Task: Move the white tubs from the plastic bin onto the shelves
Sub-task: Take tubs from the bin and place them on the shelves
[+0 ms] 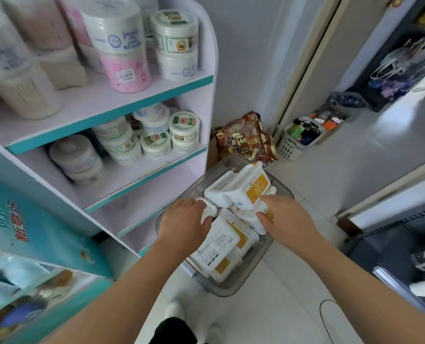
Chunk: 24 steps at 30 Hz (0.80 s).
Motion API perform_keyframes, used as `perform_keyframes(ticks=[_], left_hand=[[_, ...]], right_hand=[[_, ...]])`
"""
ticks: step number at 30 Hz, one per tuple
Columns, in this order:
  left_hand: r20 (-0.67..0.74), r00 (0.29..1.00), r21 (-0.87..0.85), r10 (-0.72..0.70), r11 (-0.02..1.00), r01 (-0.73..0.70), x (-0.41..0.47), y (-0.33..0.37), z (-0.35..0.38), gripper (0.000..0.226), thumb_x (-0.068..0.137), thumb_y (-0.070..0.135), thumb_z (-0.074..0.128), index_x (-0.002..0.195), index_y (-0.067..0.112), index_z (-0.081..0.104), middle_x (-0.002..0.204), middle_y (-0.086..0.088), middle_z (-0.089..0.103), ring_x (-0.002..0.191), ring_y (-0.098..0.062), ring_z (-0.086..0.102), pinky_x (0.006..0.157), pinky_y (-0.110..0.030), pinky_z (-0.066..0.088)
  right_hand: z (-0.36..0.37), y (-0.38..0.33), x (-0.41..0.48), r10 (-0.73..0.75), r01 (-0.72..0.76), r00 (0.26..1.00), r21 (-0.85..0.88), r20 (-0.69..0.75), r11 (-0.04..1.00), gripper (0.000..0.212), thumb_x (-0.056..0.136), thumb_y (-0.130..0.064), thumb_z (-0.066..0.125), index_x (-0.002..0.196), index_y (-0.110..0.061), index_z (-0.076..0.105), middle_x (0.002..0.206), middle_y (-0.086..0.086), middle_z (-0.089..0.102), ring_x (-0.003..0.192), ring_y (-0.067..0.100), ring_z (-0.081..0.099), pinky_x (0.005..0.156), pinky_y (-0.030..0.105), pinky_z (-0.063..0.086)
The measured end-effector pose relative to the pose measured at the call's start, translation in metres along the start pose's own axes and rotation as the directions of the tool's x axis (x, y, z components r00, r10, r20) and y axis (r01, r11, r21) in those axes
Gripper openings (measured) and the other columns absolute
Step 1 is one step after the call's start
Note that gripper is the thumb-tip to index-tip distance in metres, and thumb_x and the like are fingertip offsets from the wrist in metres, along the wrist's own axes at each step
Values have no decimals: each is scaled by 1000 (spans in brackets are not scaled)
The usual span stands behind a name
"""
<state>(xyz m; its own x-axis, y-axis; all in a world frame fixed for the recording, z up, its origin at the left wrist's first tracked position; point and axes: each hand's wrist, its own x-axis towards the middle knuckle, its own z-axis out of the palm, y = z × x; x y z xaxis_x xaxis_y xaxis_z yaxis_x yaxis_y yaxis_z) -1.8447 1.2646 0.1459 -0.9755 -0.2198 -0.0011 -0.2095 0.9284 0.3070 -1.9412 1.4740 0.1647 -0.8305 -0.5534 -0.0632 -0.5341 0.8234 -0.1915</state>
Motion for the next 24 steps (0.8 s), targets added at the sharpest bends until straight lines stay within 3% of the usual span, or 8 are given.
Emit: perform_keyframes(ticks=[6, 10, 17, 24], left_hand=[[93, 996, -16, 8, 1000, -6, 67, 15, 36, 37, 93, 46, 47, 123, 27, 58, 119, 6, 63, 106, -14, 56, 91, -30, 46], [196, 981, -44, -3, 999, 12, 109, 18, 61, 38, 93, 45, 46, 124, 24, 54, 116, 3, 62, 106, -17, 57, 86, -34, 52], [406, 906, -162, -122, 966, 203, 149, 24, 108, 55, 95, 43, 47, 143, 19, 35, 135, -6, 52, 119, -22, 54, 91, -34, 47], [484, 834, -176, -264, 904, 389, 174, 43, 146, 55, 94, 44, 49, 141, 19, 34, 120, -6, 59, 102, -23, 61, 79, -34, 50]], right_hand=[[18, 38, 48, 99, -100, 993, 9, 64, 995, 46, 95, -38, 49, 135, -17, 48, 121, 2, 62, 108, 19, 58, 85, 30, 46], [35, 63, 89, 136, -139, 988, 34, 79, 990, 42, 95, -36, 47, 130, -15, 52, 113, 4, 65, 100, 22, 60, 82, 32, 49], [62, 107, 144, 186, -204, 969, 102, 165, 974, 43, 94, -39, 47, 131, -17, 47, 112, 9, 63, 101, 27, 59, 81, 43, 52], [92, 147, 205, 105, -159, 935, 135, 339, 978, 60, 93, -41, 50, 146, -24, 26, 129, 9, 55, 111, 28, 54, 85, 43, 50]])
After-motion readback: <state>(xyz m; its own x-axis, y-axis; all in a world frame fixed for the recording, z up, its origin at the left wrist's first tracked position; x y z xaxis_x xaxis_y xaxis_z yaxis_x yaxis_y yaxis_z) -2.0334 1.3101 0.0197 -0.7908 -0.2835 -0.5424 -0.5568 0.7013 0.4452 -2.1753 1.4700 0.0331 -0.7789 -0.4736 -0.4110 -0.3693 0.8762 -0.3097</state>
